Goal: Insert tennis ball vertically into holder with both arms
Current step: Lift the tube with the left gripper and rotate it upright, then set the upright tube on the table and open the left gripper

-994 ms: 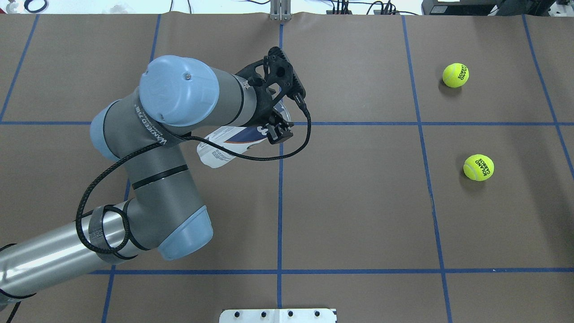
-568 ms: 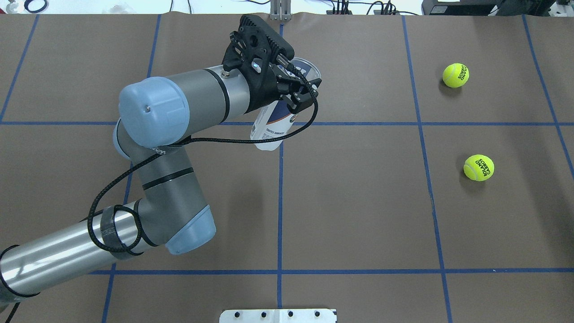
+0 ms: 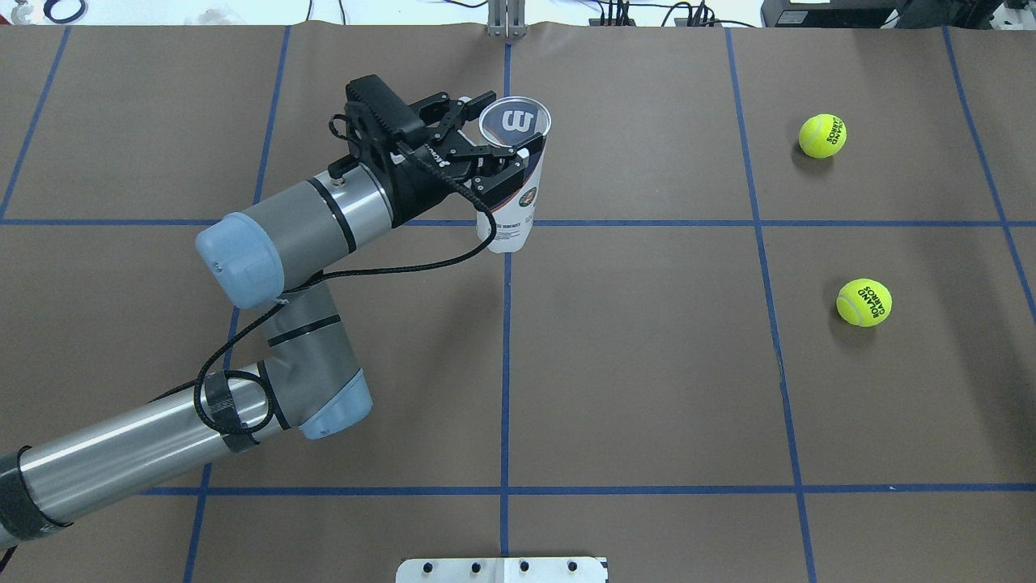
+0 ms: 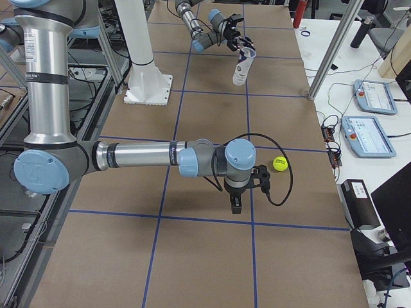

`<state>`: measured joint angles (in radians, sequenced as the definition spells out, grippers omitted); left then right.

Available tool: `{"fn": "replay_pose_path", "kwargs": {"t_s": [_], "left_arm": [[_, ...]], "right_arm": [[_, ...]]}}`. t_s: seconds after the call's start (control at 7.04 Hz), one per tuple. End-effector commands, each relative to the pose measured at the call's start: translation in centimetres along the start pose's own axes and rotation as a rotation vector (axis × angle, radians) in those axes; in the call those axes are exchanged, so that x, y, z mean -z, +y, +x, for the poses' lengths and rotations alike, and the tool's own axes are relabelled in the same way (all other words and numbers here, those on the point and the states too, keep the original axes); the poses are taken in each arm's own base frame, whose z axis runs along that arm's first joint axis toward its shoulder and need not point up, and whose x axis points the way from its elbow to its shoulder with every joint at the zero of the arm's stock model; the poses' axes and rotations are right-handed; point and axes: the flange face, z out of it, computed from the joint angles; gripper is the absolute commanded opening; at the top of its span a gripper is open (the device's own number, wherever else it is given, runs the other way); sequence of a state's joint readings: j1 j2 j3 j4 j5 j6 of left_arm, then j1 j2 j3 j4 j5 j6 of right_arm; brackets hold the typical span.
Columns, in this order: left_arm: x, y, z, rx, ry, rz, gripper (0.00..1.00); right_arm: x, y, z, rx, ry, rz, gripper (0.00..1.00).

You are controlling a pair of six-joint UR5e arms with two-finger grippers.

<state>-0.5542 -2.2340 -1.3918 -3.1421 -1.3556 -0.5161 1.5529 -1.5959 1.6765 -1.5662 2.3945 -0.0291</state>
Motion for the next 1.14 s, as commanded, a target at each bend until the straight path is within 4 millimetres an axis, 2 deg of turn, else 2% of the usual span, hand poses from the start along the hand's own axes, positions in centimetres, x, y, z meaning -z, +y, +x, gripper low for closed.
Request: {"fn": "replay_pose_path", "kwargs": {"t_s": [0.0,0.14,0.28,0.57,0.99], "left_arm": [[3.1,2.2,-2.6,0.020,-0.033,0.109,0.32],[3.8,4.3,-2.5,0.023,-0.040,0.104,0.29],[4.1,6.3,-0.3,0.015,-0.029,0.092,0.28],[4.2,7.5,1.6,0.027,-0.027,0.086,0.28],[4.1,8.5,1.2,-0.005,-0.036,0.067,0.31]], "right_arm": [[0.0,0.0,0.0,0.000,0.000,-0.001,0.99],[0.0,0.0,-0.1,0.001,-0.002,0.000,0.99],[0.0,-0.1,-0.1,0.001,0.000,0.000,0.99],[0.0,-0.1,-0.1,0.001,0.000,0.000,0.99],[0.0,-0.1,0.0,0.000,0.000,-0.001,0.99]]}}
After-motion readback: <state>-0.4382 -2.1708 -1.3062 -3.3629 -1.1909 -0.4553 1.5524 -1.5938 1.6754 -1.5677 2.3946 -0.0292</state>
